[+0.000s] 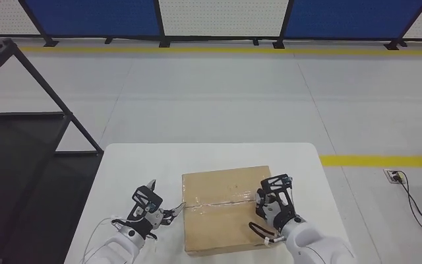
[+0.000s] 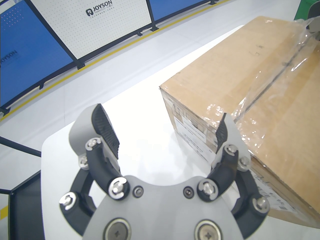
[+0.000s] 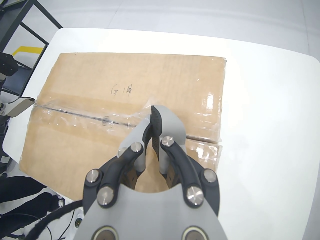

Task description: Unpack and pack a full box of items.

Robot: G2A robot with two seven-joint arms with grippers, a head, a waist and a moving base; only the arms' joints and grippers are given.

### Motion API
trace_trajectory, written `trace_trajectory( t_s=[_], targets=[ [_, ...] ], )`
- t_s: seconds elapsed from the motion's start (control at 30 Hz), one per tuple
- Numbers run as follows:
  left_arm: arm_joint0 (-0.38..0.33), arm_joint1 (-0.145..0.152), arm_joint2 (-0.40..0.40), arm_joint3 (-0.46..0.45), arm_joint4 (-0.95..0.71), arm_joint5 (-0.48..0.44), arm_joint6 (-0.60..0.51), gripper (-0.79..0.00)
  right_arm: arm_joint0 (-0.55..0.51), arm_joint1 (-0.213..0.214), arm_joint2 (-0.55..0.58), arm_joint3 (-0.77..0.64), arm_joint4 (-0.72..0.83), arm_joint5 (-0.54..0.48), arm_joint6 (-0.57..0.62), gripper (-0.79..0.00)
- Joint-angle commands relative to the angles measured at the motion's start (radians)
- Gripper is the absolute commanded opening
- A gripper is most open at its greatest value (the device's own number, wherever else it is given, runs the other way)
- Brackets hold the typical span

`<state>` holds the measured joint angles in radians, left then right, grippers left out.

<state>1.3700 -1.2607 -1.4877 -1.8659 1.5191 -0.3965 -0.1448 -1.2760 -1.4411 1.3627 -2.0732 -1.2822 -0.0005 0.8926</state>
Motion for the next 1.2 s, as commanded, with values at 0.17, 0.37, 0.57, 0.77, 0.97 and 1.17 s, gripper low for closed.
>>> trace_trajectory(
  t_s=[0.17, 0.37, 0.57, 0.77, 0.97, 1.17],
  targets=[
    [0.007, 0.004, -0.001, -0.005, -0.008, -0.005, 0.014, 0.000, -0.022, 0.006, -0.031, -0.019, -0.115, 0.004, -0.024, -0.785],
    [0.013, 0.008, -0.004, -0.008, -0.015, -0.012, 0.018, 0.000, -0.020, 0.009, -0.085, -0.016, -0.241, 0.002, -0.015, -0.785],
    [0.022, 0.012, -0.011, -0.011, -0.027, -0.013, 0.022, 0.000, -0.009, 0.009, -0.119, -0.014, -0.308, 0.010, 0.010, -0.406],
    [0.026, 0.015, -0.011, -0.014, -0.028, -0.010, 0.024, 0.000, -0.017, 0.009, -0.129, -0.033, -0.346, 0.011, 0.024, -0.437],
    [0.030, 0.018, -0.005, -0.017, -0.024, -0.008, 0.026, 0.000, -0.034, 0.010, -0.132, -0.058, -0.368, 0.012, 0.023, -0.443],
    [0.036, 0.021, -0.003, -0.022, -0.023, -0.003, 0.029, 0.000, -0.051, 0.010, -0.125, -0.085, -0.367, 0.030, 0.004, -0.419]
  ],
)
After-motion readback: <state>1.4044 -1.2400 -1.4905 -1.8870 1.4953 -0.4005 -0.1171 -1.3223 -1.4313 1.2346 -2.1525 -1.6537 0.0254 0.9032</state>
